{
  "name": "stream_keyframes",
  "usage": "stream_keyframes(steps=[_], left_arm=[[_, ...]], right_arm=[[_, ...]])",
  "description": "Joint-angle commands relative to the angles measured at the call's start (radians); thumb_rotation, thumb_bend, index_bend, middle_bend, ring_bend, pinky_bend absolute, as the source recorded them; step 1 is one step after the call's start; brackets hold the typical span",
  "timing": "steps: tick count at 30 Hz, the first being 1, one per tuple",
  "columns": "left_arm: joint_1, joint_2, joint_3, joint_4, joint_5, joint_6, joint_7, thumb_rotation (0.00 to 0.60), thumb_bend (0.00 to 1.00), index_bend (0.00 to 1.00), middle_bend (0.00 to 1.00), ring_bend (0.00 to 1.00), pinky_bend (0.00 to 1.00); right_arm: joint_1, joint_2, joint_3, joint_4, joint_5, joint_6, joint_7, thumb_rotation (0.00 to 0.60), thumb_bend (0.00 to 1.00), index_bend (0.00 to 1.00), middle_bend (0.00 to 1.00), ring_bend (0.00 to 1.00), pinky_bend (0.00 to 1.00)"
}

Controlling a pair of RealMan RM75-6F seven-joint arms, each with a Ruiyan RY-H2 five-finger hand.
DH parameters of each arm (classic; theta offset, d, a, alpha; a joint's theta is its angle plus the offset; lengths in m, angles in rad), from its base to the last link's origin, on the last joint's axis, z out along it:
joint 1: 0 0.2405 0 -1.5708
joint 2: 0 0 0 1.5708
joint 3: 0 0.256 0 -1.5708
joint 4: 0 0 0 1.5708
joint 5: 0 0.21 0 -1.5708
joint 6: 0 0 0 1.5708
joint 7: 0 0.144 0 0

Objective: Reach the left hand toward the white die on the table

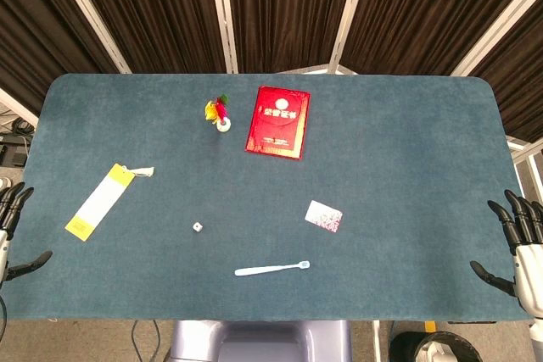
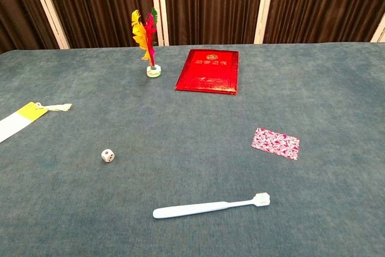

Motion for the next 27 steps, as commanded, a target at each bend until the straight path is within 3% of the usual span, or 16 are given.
stream_keyframes(steps=[1, 7, 8, 10, 11, 12, 13, 15, 18, 19, 21, 27], left_arm=[[-0.002, -0.003, 0.000, 0.005, -0.004, -0.008, -0.001, 0.600, 0.04, 0.00, 0.00, 0.00, 0.00], [-0.023, -0.018, -0.003, 0.020, -0.036, -0.063, 0.011, 0.600, 0.04, 0.00, 0.02, 0.01, 0.00], [-0.030, -0.025, -0.007, 0.022, -0.043, -0.073, 0.021, 0.600, 0.04, 0.00, 0.13, 0.12, 0.05], [-0.049, -0.046, -0.017, 0.025, -0.043, -0.092, 0.037, 0.600, 0.05, 0.00, 0.52, 0.49, 0.37], [-0.064, -0.057, -0.018, 0.024, -0.037, -0.111, 0.040, 0.600, 0.05, 0.00, 0.75, 0.73, 0.62], [-0.083, -0.066, -0.015, 0.019, -0.029, -0.141, 0.032, 0.600, 0.05, 0.01, 0.89, 0.88, 0.82], [-0.097, -0.071, -0.014, 0.015, -0.024, -0.163, 0.028, 0.600, 0.07, 0.03, 0.93, 0.93, 0.90], [-0.136, -0.088, -0.015, 0.010, -0.023, -0.226, 0.037, 0.600, 0.21, 0.09, 0.99, 0.99, 1.00], [-0.227, -0.123, -0.020, -0.020, -0.074, -0.398, 0.089, 0.600, 0.48, 0.11, 1.00, 1.00, 1.00], [-0.257, -0.133, -0.024, -0.026, -0.094, -0.452, 0.100, 0.600, 0.53, 0.11, 1.00, 1.00, 1.00], [-0.323, -0.165, -0.032, -0.025, -0.142, -0.566, 0.137, 0.600, 0.56, 0.11, 1.00, 1.00, 1.00], [-0.430, -0.234, -0.023, -0.026, -0.266, -0.759, 0.202, 0.600, 0.56, 0.11, 1.00, 1.00, 1.00]], right_arm=[[0.001, -0.001, 0.000, 0.000, 0.003, -0.004, 0.000, 0.600, 0.00, 0.11, 0.00, 0.00, 0.00], [0.000, 0.000, -0.002, -0.004, -0.002, -0.001, 0.000, 0.600, 0.00, 0.11, 0.00, 0.00, 0.00], [0.000, 0.002, -0.001, -0.005, -0.002, 0.001, 0.002, 0.600, 0.00, 0.11, 0.00, 0.00, 0.00], [0.000, 0.005, 0.001, -0.007, -0.001, 0.004, 0.005, 0.600, 0.00, 0.11, 0.00, 0.00, 0.00], [0.000, 0.006, 0.002, -0.007, 0.001, 0.005, 0.007, 0.600, 0.00, 0.11, 0.00, 0.00, 0.00], [0.000, 0.007, 0.003, -0.007, 0.004, 0.005, 0.009, 0.600, 0.00, 0.11, 0.00, 0.00, 0.00], [-0.001, 0.007, 0.004, -0.006, 0.006, 0.005, 0.010, 0.600, 0.00, 0.11, 0.00, 0.00, 0.00], [-0.001, 0.009, 0.004, -0.004, 0.008, 0.004, 0.017, 0.600, 0.00, 0.11, 0.00, 0.00, 0.00], [-0.002, 0.010, 0.004, 0.002, 0.006, 0.007, 0.031, 0.600, 0.00, 0.11, 0.00, 0.00, 0.00], [0.000, 0.009, 0.005, 0.004, 0.006, 0.005, 0.032, 0.600, 0.00, 0.11, 0.00, 0.00, 0.00], [0.004, 0.007, 0.007, 0.013, 0.012, -0.003, 0.024, 0.600, 0.00, 0.11, 0.00, 0.00, 0.00], [0.021, -0.005, 0.019, 0.027, 0.053, -0.037, 0.009, 0.600, 0.00, 0.11, 0.00, 0.00, 0.00]])
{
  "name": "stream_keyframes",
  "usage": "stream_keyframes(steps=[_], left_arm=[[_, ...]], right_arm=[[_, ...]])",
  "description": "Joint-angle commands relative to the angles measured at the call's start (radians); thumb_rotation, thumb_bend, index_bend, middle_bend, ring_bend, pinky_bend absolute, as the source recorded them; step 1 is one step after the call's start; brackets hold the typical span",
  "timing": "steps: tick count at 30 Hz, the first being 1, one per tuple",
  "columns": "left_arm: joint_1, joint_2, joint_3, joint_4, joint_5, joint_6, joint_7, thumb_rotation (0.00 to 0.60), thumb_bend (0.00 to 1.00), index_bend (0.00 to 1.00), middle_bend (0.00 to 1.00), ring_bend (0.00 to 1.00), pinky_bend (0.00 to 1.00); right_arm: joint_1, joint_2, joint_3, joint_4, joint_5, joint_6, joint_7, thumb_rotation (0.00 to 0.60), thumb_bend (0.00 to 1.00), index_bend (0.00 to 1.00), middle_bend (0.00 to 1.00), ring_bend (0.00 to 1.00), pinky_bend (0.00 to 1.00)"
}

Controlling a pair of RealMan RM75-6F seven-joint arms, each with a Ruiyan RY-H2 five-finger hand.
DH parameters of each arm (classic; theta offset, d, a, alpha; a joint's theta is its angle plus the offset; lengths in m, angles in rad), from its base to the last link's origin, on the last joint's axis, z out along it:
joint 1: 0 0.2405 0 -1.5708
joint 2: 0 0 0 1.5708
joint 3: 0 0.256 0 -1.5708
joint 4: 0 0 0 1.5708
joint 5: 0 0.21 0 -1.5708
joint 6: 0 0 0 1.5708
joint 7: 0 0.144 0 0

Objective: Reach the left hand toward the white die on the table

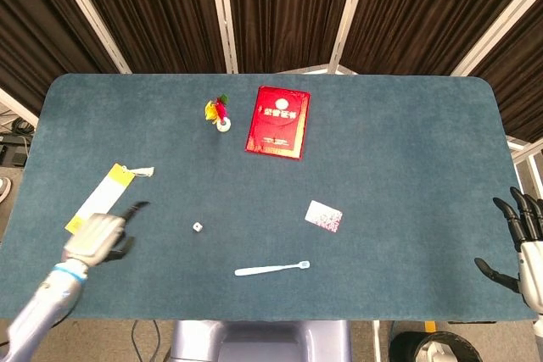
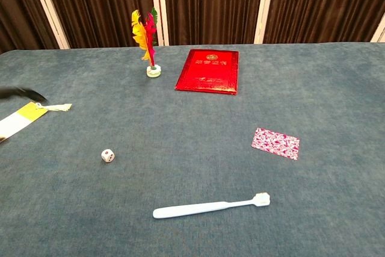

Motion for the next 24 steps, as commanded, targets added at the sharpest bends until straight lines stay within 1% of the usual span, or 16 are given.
stream_keyframes(steps=[1, 3, 7, 10, 15, 19, 24], left_arm=[[-0.108, -0.071, 0.007, -0.006, -0.110, -0.154, 0.064, 0.600, 0.56, 0.11, 1.00, 1.00, 1.00], [-0.127, -0.089, 0.016, 0.003, -0.135, -0.178, 0.083, 0.600, 0.57, 0.11, 1.00, 1.00, 1.00], [-0.140, -0.117, 0.030, 0.016, -0.169, -0.184, 0.101, 0.600, 0.57, 0.11, 1.00, 1.00, 1.00], [-0.137, -0.136, 0.032, 0.030, -0.161, -0.157, 0.090, 0.600, 0.57, 0.11, 1.00, 1.00, 1.00], [-0.128, -0.157, 0.034, 0.049, -0.114, -0.118, 0.034, 0.600, 0.56, 0.11, 1.00, 1.00, 1.00], [-0.142, -0.158, 0.045, 0.051, -0.129, -0.136, 0.044, 0.600, 0.57, 0.11, 1.00, 1.00, 1.00], [-0.156, -0.179, 0.043, 0.056, -0.164, -0.136, 0.069, 0.600, 0.57, 0.10, 1.00, 1.00, 1.00]], right_arm=[[0.009, -0.004, 0.005, 0.006, 0.017, -0.017, -0.003, 0.600, 0.00, 0.11, 0.00, 0.00, 0.00], [0.011, -0.005, 0.008, 0.008, 0.027, -0.024, -0.006, 0.600, 0.00, 0.11, 0.00, 0.00, 0.00], [0.011, -0.006, 0.009, 0.010, 0.038, -0.028, -0.009, 0.600, 0.00, 0.11, 0.00, 0.00, 0.00], [0.011, -0.006, 0.008, 0.011, 0.041, -0.030, -0.009, 0.600, 0.00, 0.11, 0.00, 0.00, 0.00], [0.011, -0.006, 0.008, 0.011, 0.043, -0.031, -0.006, 0.600, 0.00, 0.11, 0.00, 0.00, 0.00], [0.010, -0.003, 0.008, 0.010, 0.043, -0.029, -0.003, 0.600, 0.00, 0.11, 0.00, 0.00, 0.00], [0.007, 0.000, 0.008, 0.010, 0.040, -0.019, 0.004, 0.600, 0.00, 0.11, 0.00, 0.00, 0.00]])
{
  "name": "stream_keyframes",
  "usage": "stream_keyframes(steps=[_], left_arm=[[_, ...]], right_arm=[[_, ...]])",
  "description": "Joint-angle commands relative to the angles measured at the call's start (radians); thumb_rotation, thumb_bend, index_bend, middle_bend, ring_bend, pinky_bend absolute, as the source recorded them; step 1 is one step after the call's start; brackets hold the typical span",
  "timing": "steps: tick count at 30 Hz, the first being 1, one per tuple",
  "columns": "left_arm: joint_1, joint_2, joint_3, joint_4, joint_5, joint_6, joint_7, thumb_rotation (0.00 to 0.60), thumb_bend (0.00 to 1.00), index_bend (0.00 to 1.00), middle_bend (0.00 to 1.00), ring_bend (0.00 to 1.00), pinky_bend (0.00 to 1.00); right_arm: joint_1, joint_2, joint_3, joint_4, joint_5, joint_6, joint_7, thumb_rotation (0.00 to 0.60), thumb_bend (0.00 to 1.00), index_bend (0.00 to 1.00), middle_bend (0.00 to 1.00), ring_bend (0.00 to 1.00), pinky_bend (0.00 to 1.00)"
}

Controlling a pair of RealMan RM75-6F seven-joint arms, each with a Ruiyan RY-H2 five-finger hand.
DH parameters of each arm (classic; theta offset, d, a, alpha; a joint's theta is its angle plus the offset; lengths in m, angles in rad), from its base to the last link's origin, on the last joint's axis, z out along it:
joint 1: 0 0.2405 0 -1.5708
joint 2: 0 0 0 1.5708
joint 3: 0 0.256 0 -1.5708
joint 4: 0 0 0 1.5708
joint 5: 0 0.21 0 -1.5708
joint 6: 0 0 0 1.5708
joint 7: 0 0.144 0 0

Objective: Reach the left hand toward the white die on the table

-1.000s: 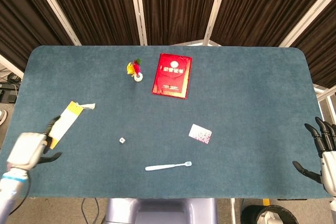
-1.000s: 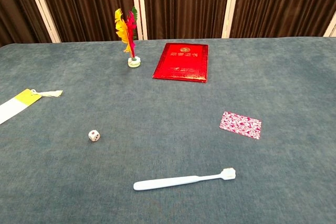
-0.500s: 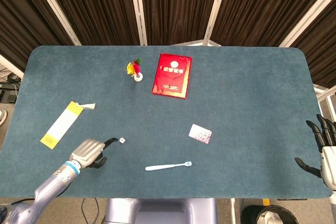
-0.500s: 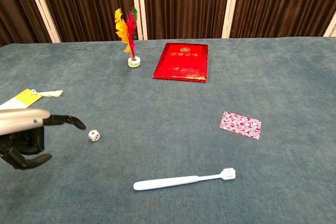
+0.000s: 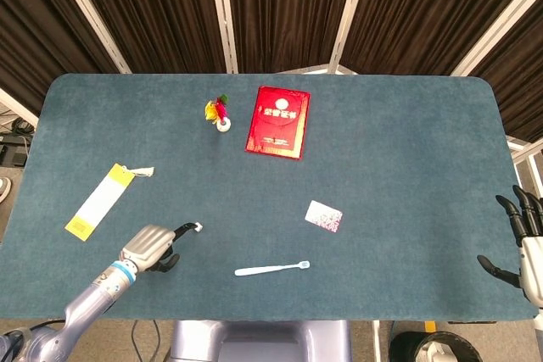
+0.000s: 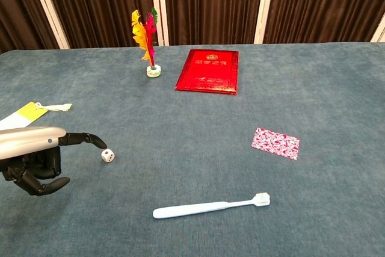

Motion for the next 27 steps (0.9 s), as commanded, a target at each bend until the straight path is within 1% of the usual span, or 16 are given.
stream_keyframes(steps=[1, 17, 23, 27], left_arm=[[-0.010, -0.015, 0.000, 0.004, -0.022, 0.000, 0.019, 0.600, 0.57, 0.10, 1.00, 1.00, 1.00], [-0.052, -0.039, 0.022, -0.003, -0.145, -0.002, 0.109, 0.600, 0.57, 0.09, 1.00, 1.00, 1.00], [-0.059, -0.002, 0.039, -0.043, -0.171, -0.010, 0.106, 0.600, 0.57, 0.09, 1.00, 1.00, 1.00], [-0.067, 0.038, 0.064, -0.075, -0.194, -0.038, 0.104, 0.600, 0.57, 0.09, 1.00, 1.00, 1.00]], right_arm=[[-0.002, 0.003, 0.000, 0.000, 0.000, 0.002, 0.004, 0.600, 0.00, 0.11, 0.00, 0.00, 0.00], [-0.005, 0.008, 0.000, 0.003, 0.000, 0.008, 0.018, 0.600, 0.00, 0.11, 0.00, 0.00, 0.00], [-0.005, 0.009, -0.003, 0.001, -0.005, 0.006, 0.018, 0.600, 0.00, 0.11, 0.00, 0.00, 0.00], [-0.006, 0.011, -0.003, 0.000, -0.009, 0.011, 0.023, 0.600, 0.00, 0.11, 0.00, 0.00, 0.00]])
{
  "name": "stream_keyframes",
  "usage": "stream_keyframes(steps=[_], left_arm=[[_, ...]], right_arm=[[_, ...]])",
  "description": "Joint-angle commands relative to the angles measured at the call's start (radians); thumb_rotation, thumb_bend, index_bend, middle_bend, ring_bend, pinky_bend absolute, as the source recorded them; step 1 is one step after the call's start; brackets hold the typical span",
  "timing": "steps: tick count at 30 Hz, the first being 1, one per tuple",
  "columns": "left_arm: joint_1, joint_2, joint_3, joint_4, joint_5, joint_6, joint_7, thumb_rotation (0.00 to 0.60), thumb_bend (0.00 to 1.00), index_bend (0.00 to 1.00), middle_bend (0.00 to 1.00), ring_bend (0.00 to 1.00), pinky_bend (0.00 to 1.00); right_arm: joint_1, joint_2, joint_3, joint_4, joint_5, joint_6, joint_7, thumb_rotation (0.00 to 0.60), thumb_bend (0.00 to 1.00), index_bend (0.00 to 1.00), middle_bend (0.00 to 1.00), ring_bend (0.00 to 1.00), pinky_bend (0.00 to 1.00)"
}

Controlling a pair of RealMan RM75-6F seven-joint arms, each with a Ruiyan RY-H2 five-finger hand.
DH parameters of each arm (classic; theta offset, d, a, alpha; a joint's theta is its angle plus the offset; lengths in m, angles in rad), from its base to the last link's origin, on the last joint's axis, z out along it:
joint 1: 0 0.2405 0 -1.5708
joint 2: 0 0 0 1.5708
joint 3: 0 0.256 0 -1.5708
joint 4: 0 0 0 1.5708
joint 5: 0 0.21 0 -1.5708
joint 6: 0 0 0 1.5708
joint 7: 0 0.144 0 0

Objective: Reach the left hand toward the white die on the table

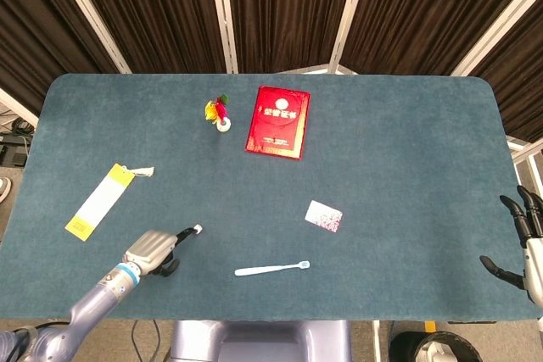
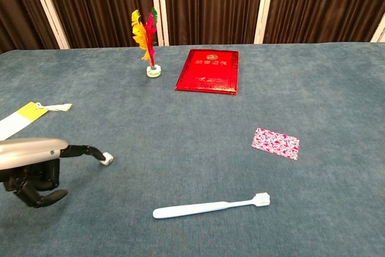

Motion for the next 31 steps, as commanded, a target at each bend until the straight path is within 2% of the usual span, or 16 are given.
stream_keyframes(steps=[1, 7, 13, 16, 17, 18, 19, 20, 21, 22, 24, 27, 31], left_arm=[[-0.008, 0.027, 0.019, -0.020, -0.019, -0.021, 0.000, 0.600, 0.57, 0.09, 1.00, 1.00, 1.00], [0.019, 0.073, 0.033, -0.056, 0.010, 0.045, -0.001, 0.600, 0.57, 0.09, 1.00, 1.00, 1.00], [0.093, 0.149, 0.024, -0.084, 0.152, 0.165, -0.142, 0.600, 0.57, 0.09, 0.99, 1.00, 1.00], [0.145, 0.187, 0.003, -0.092, 0.221, 0.271, -0.238, 0.600, 0.57, 0.08, 0.88, 0.89, 0.96], [0.170, 0.197, -0.003, -0.092, 0.253, 0.325, -0.271, 0.600, 0.54, 0.06, 0.76, 0.77, 0.84], [0.195, 0.204, -0.009, -0.088, 0.282, 0.380, -0.296, 0.600, 0.42, 0.03, 0.57, 0.57, 0.61], [0.215, 0.209, -0.014, -0.083, 0.299, 0.427, -0.308, 0.600, 0.31, 0.02, 0.41, 0.41, 0.42], [0.240, 0.214, -0.018, -0.079, 0.315, 0.480, -0.313, 0.600, 0.14, 0.00, 0.20, 0.19, 0.18], [0.277, 0.220, -0.021, -0.072, 0.338, 0.559, -0.307, 0.600, 0.02, 0.00, 0.05, 0.05, 0.04], [0.316, 0.222, -0.017, -0.063, 0.361, 0.631, -0.292, 0.600, 0.00, 0.00, 0.00, 0.01, 0.00], [0.361, 0.236, -0.011, -0.056, 0.381, 0.706, -0.276, 0.600, 0.00, 0.00, 0.00, 0.00, 0.00], [0.412, 0.274, 0.004, -0.050, 0.404, 0.768, -0.295, 0.600, 0.00, 0.00, 0.00, 0.00, 0.00], [0.443, 0.264, -0.004, -0.005, 0.411, 0.802, -0.301, 0.600, 0.00, 0.00, 0.00, 0.00, 0.00]], right_arm=[[-0.001, 0.001, -0.001, 0.000, -0.003, 0.002, 0.003, 0.600, 0.00, 0.11, 0.00, 0.00, 0.00], [-0.004, 0.003, -0.003, -0.002, -0.013, 0.010, 0.007, 0.600, 0.00, 0.11, 0.00, 0.00, 0.00], [-0.007, 0.006, -0.007, -0.004, -0.025, 0.018, 0.013, 0.600, 0.00, 0.11, 0.00, 0.00, 0.00], [-0.008, 0.008, -0.009, -0.006, -0.034, 0.023, 0.016, 0.600, 0.00, 0.11, 0.00, 0.00, 0.00], [-0.009, 0.009, -0.009, -0.008, -0.036, 0.024, 0.016, 0.600, 0.00, 0.11, 0.00, 0.00, 0.00], [-0.009, 0.009, -0.010, -0.009, -0.038, 0.024, 0.017, 0.600, 0.00, 0.11, 0.00, 0.00, 0.00], [-0.008, 0.010, -0.010, -0.010, -0.039, 0.024, 0.019, 0.600, 0.00, 0.11, 0.00, 0.00, 0.00], [-0.008, 0.010, -0.010, -0.011, -0.040, 0.023, 0.020, 0.600, 0.00, 0.11, 0.00, 0.00, 0.00], [-0.006, 0.010, -0.010, -0.012, -0.040, 0.020, 0.022, 0.600, 0.00, 0.11, 0.00, 0.00, 0.00], [-0.003, 0.010, -0.010, -0.013, -0.040, 0.016, 0.021, 0.600, 0.00, 0.11, 0.00, 0.00, 0.00], [0.000, 0.008, -0.011, -0.010, -0.041, 0.009, 0.012, 0.600, 0.00, 0.11, 0.00, 0.00, 0.00], [0.003, 0.004, -0.011, -0.007, -0.033, -0.001, 0.005, 0.600, 0.00, 0.11, 0.00, 0.00, 0.00], [0.001, 0.003, -0.012, -0.002, -0.025, -0.002, 0.011, 0.600, 0.00, 0.11, 0.00, 0.00, 0.00]])
